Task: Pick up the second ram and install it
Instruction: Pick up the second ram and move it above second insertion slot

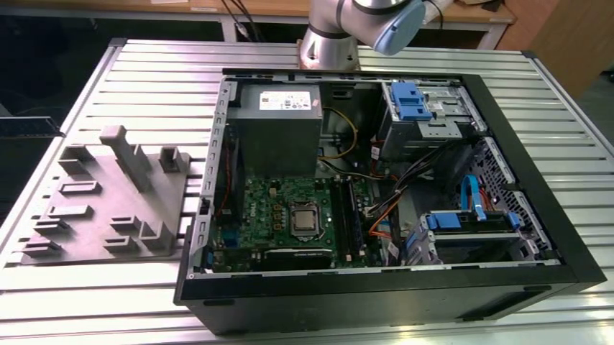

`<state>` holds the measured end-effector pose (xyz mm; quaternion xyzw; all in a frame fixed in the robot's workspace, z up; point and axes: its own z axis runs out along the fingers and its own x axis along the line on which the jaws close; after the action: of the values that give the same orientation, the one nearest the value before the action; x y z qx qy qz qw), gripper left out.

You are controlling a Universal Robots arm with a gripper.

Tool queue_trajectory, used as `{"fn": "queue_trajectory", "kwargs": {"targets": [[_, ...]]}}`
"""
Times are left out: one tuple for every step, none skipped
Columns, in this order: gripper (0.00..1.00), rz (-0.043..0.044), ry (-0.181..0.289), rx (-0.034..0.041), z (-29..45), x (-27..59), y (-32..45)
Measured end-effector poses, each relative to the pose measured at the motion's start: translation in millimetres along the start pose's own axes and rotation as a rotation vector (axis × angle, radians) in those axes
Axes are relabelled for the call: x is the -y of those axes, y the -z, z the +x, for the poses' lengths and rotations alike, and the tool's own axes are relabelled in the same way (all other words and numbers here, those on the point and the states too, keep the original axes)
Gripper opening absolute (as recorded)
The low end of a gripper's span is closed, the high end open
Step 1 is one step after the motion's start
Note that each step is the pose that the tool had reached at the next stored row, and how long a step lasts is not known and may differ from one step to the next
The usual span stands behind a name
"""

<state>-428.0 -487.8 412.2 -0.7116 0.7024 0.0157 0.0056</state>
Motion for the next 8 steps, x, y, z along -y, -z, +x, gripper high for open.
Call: {"fn": "queue_trajectory", "kwargs": {"targets": [[0.11, 0.0003, 0.0, 0.0001, -0.1, 0.0, 3.0], [0.11, 0.0004, 0.0, 0.0, -0.2, -0.1, 6.1], [0.11, 0.0005, 0.0, 0.0, -0.4, -0.1, 9.4], [0.11, 0.0006, 0.0, 0.0, -0.5, -0.2, 12.8], [0.11, 0.0006, 0.0, 0.0, -0.6, -0.2, 16.0], [0.11, 0.0007, 0.0, 0.0, -0.7, -0.3, 19.4], [0.11, 0.0007, 0.0, 0.0, -0.8, -0.3, 22.8], [0.11, 0.0006, 0.0, 0.0, -0.9, -0.4, 26.1]]}}
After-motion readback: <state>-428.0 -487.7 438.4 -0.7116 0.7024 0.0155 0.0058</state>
